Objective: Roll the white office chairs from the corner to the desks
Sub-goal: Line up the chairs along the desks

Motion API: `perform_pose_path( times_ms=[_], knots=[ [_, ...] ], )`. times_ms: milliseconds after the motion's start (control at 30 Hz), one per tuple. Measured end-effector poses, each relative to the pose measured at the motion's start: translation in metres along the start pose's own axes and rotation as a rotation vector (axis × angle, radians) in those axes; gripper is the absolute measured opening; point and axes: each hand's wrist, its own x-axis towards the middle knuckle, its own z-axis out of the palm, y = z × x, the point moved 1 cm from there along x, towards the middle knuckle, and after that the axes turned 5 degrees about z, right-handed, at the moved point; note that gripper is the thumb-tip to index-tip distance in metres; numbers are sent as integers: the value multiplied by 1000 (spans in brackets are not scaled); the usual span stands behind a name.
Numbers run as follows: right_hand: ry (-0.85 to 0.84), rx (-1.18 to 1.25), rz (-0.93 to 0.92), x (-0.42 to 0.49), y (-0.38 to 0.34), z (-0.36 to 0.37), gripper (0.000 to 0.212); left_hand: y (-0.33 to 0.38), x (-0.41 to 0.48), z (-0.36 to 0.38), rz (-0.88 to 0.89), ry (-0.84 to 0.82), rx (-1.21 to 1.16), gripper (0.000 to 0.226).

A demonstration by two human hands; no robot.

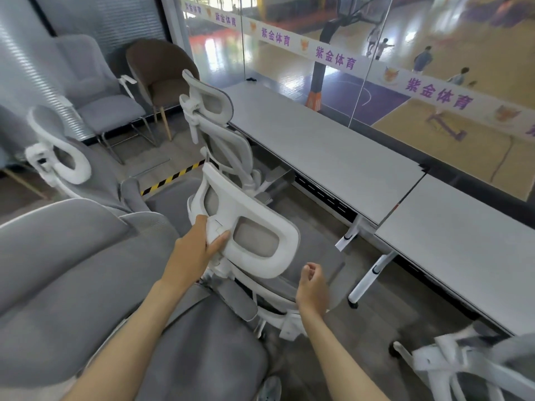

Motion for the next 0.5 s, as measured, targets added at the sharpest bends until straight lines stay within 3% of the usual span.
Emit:
perform_pose_path(
  times_ms=[500],
  knots=[
    [124, 178, 39, 0, 5, -13, 24, 4, 9, 17, 7, 16, -50, 41]
  ],
)
